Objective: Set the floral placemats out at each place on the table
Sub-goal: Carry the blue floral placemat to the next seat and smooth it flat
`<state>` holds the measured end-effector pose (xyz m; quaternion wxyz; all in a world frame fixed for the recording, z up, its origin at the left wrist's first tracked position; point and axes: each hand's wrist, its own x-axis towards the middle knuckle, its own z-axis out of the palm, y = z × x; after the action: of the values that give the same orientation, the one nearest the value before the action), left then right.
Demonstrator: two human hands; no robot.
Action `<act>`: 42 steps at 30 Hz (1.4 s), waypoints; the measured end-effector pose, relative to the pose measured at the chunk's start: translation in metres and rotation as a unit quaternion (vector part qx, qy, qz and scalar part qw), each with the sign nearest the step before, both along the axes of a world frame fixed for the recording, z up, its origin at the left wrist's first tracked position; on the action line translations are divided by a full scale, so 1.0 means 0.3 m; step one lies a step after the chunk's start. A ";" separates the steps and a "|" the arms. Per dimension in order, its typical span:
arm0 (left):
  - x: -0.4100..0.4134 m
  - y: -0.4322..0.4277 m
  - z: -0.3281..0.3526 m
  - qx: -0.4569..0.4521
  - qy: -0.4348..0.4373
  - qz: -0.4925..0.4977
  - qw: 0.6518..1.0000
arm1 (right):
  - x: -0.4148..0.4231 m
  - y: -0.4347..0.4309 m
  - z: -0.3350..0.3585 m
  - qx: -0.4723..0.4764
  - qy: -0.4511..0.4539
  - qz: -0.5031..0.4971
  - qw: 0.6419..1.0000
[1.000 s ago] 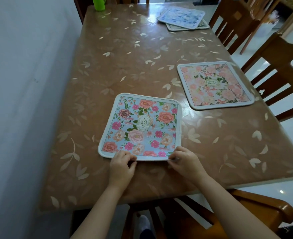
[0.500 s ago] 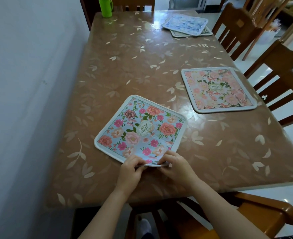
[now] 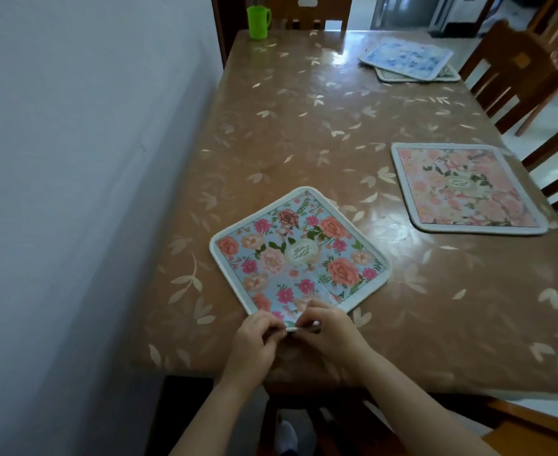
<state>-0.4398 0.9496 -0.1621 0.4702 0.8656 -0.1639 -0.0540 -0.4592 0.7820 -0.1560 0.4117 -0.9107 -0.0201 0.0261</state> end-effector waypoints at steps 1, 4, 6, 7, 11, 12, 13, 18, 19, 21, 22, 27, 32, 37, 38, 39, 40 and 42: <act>-0.002 0.014 -0.001 0.005 0.000 0.013 1.000 | 0.001 0.001 -0.003 -0.003 0.003 0.007 1.000; -0.002 0.065 -0.006 0.013 -0.002 0.048 0.999 | 0.005 -0.010 -0.010 -0.030 0.010 0.016 0.999; 0.005 0.105 -0.009 0.015 -0.002 0.071 0.997 | 0.014 -0.028 -0.014 -0.049 0.012 0.012 0.999; 0.009 0.123 -0.011 0.020 -0.003 0.076 0.997 | 0.018 -0.042 -0.016 -0.059 0.010 0.008 0.998; 0.012 0.169 -0.014 0.047 -0.017 0.075 0.996 | 0.032 -0.067 -0.016 -0.081 0.007 -0.010 0.997; 0.009 0.170 -0.013 0.052 -0.023 0.069 0.996 | 0.034 -0.064 -0.016 -0.080 0.005 -0.012 0.997; 0.007 0.167 -0.013 0.058 -0.030 0.061 0.996 | 0.036 -0.058 -0.016 -0.077 0.002 -0.016 0.997; 0.004 0.130 -0.005 0.076 -0.056 0.025 0.995 | 0.034 -0.017 -0.012 -0.053 -0.011 -0.016 0.998; 0.006 0.124 -0.003 0.081 -0.061 0.026 0.994 | 0.033 -0.011 -0.011 -0.052 -0.017 -0.014 0.998; 0.006 0.114 -0.002 0.091 -0.072 0.033 0.993 | 0.033 -0.006 -0.006 -0.056 -0.026 -0.006 0.998; 0.004 0.110 -0.003 0.097 -0.077 0.036 0.992 | 0.032 -0.007 -0.005 -0.063 -0.026 0.003 0.998; -0.013 0.086 -0.018 0.117 -0.075 0.065 0.988 | 0.013 -0.047 -0.013 -0.091 -0.015 0.010 0.996; -0.019 0.059 -0.027 0.102 -0.058 0.101 0.988 | -0.007 -0.146 -0.020 -0.088 0.015 -0.055 0.995; -0.029 0.032 -0.040 0.096 -0.053 0.091 0.990 | 0.006 -0.190 0.004 -0.104 0.019 -0.064 0.992; -0.028 0.022 -0.042 0.093 -0.053 0.085 0.991 | 0.010 -0.199 0.011 -0.105 0.018 -0.073 0.992; -0.024 0.009 -0.043 0.089 -0.051 0.080 0.991 | 0.013 -0.210 0.017 -0.105 0.018 -0.083 0.991; -0.018 -0.005 -0.043 0.084 -0.050 0.075 0.992 | 0.011 -0.224 0.023 -0.106 0.016 -0.091 0.990; -0.002 -0.036 -0.041 0.078 -0.052 0.057 0.994 | -0.005 -0.257 0.035 -0.113 0.021 -0.104 0.988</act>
<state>-0.4404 0.9387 -0.1744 0.3944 0.9092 -0.1336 0.0058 -0.4608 0.7048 -0.1456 0.3070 -0.9477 0.0870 0.0044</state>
